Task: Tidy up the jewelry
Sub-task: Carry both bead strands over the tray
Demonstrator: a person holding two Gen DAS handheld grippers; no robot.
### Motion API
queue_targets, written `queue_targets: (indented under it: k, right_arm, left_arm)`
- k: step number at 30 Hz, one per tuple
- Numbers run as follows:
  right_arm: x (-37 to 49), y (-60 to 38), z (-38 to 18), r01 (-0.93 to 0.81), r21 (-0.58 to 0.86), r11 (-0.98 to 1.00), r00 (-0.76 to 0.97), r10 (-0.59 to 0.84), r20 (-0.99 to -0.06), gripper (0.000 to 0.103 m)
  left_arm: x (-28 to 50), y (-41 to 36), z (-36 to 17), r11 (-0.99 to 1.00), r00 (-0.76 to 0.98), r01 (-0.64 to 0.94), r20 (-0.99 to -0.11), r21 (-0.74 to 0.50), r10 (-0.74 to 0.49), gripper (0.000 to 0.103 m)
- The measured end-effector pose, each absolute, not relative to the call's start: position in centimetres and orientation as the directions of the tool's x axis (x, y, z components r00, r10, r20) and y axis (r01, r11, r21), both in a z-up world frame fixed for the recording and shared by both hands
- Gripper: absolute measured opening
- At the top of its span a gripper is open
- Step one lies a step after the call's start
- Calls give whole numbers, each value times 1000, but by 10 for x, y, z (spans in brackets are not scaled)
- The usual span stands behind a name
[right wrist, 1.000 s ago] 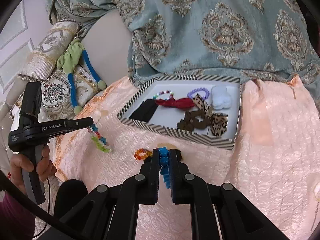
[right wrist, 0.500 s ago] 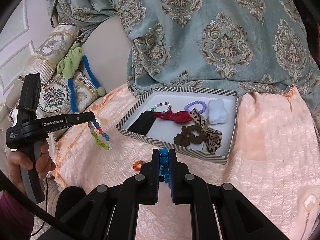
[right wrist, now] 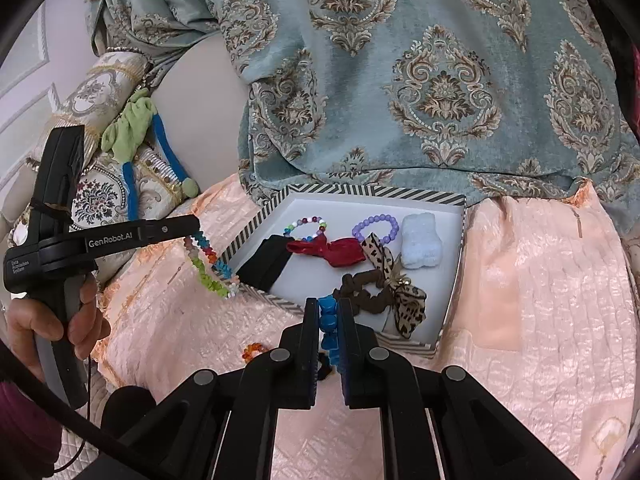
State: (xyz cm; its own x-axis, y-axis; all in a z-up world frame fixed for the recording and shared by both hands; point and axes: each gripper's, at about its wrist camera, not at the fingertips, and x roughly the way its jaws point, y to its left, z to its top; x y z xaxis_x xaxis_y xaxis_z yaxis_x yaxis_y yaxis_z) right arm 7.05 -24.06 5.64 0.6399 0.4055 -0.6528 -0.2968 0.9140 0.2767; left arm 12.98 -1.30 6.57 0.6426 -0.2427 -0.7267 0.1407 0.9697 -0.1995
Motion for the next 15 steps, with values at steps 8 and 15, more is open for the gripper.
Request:
queue_targets:
  k: [8, 15]
  right_arm:
    - [90, -241, 56, -304, 273, 913, 640, 408, -651, 8]
    - [111, -239, 52, -305, 272, 913, 635, 408, -656, 8]
  left_arm:
    - [152, -35, 66, 967, 631, 167, -733, -191, -254, 11]
    - [172, -58, 52, 964, 604, 185, -751, -192, -265, 11]
